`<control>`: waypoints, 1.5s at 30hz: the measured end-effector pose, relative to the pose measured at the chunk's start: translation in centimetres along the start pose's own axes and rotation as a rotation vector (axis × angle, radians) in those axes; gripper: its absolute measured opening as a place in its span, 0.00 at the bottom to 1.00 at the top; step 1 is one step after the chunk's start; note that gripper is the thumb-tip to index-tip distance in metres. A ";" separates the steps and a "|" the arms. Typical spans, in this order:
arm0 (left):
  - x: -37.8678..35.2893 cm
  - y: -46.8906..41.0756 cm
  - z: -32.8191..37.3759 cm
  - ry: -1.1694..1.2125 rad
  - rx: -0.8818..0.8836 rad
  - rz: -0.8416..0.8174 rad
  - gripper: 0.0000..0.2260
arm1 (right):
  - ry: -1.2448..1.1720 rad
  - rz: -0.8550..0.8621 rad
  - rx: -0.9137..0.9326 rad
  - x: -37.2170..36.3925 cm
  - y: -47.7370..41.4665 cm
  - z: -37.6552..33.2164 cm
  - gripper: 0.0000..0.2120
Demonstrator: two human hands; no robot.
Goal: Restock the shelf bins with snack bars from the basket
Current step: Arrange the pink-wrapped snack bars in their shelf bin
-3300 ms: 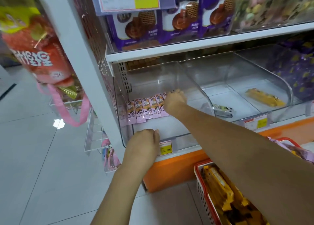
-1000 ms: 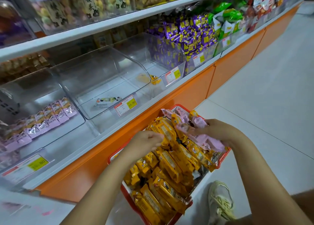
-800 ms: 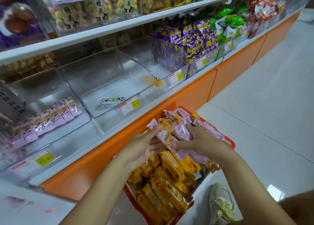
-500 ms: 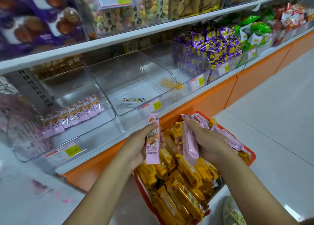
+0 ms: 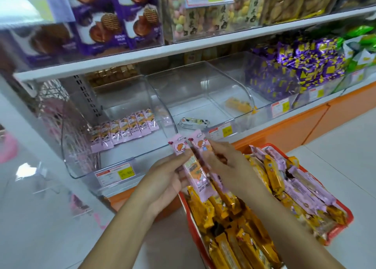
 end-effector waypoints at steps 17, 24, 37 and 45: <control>8.9 4.3 7.0 0.032 -0.271 0.199 0.09 | 0.463 -0.222 0.233 -11.7 -4.2 -7.3 0.37; 18.0 7.9 9.1 -1.020 -0.319 0.900 0.19 | 0.634 -0.534 -0.163 -17.9 -11.9 -5.2 0.33; 20.0 7.7 9.6 -1.105 -0.281 0.811 0.20 | 0.705 -0.535 -0.355 -27.9 -13.1 -2.1 0.40; 19.9 7.5 9.6 -1.193 -0.196 0.855 0.21 | 0.745 -0.683 -0.251 -26.8 -12.6 -3.9 0.10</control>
Point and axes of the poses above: each hand's wrist, its own y-axis away from the middle knuckle, its own x-axis out of the back of the hand, z = x × y, the point moved 6 cm from there along -y, towards the middle knuckle, and after that the axes turned 4 degrees about x, right-handed, at the moved point
